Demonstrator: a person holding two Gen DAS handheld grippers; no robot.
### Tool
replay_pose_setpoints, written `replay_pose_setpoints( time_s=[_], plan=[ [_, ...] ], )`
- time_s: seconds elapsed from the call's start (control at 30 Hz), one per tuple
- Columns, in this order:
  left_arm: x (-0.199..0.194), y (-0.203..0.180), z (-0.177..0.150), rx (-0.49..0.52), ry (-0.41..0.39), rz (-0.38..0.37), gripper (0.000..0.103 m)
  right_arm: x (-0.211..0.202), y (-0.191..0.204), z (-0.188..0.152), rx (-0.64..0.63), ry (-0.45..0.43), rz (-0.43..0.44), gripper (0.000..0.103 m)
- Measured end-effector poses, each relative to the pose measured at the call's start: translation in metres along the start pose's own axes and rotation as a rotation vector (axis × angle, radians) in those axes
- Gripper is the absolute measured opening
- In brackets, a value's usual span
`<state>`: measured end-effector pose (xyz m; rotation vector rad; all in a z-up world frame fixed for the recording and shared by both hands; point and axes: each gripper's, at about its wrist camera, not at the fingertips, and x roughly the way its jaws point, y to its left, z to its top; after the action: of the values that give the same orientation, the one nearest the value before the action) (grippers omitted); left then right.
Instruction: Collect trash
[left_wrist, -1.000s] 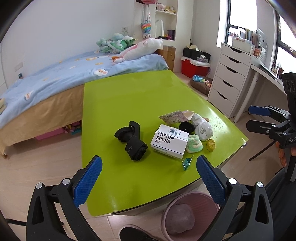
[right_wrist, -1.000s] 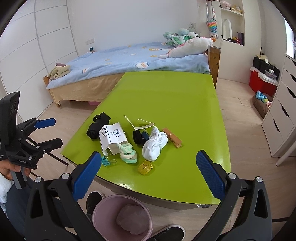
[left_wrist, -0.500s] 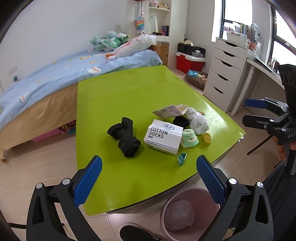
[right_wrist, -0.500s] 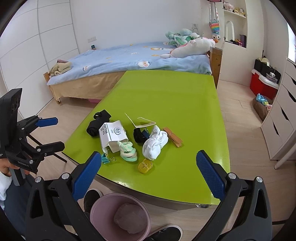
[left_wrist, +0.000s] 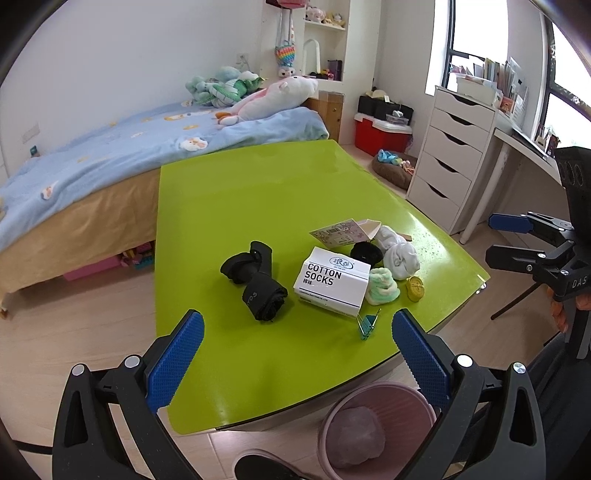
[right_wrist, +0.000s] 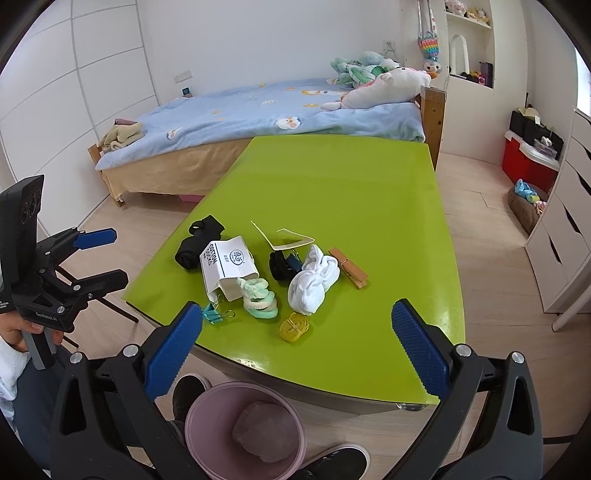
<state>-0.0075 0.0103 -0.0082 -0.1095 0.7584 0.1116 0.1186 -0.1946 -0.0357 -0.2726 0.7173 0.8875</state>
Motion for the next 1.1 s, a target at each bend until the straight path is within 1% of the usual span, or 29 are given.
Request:
replay_pose_setpoints(
  time_s=[0.37, 0.5, 0.6, 0.67, 0.73, 0.8, 0.9, 0.93, 1.0, 1.03, 1.1],
  plan=[
    [0.001, -0.002, 0.000, 0.012, 0.003, -0.008, 0.098, 0.003, -0.002, 0.000, 0.016, 0.009, 0.001, 0.100],
    [0.001, -0.003, 0.000, 0.015, 0.003, -0.010, 0.098, 0.003, -0.004, 0.001, 0.024, 0.011, -0.012, 0.100],
    [0.002, -0.002, 0.001, 0.005, 0.008, -0.007, 0.098, 0.008, -0.005, 0.005, 0.036, 0.035, -0.005, 0.100],
    [0.003, -0.001, 0.001, -0.001, 0.013, -0.008, 0.098, 0.018, -0.007, 0.009, 0.058, 0.079, -0.011, 0.100],
    [0.001, -0.002, 0.001, -0.003, 0.004, -0.010, 0.098, 0.032, -0.009, 0.015, 0.068, 0.126, -0.043, 0.100],
    [0.001, 0.000, 0.001, -0.009, 0.004, -0.012, 0.098, 0.050, -0.015, 0.021, 0.103, 0.177, -0.057, 0.100],
    [0.003, 0.003, 0.000, -0.012, 0.012, -0.011, 0.098, 0.079, -0.029, 0.033, 0.213, 0.262, -0.058, 0.100],
    [0.003, 0.004, 0.000, -0.014, 0.014, -0.010, 0.098, 0.085, -0.031, 0.036, 0.230, 0.277, -0.060, 0.100],
    [0.003, 0.006, 0.000, -0.019, 0.016, -0.013, 0.098, 0.099, -0.035, 0.041, 0.253, 0.324, -0.098, 0.100],
    [0.003, 0.006, 0.000, -0.021, 0.015, -0.015, 0.098, 0.109, -0.038, 0.043, 0.274, 0.363, -0.102, 0.100],
    [0.003, 0.006, 0.000, -0.022, 0.012, -0.017, 0.098, 0.118, -0.041, 0.044, 0.312, 0.401, -0.092, 0.100]
  ],
)
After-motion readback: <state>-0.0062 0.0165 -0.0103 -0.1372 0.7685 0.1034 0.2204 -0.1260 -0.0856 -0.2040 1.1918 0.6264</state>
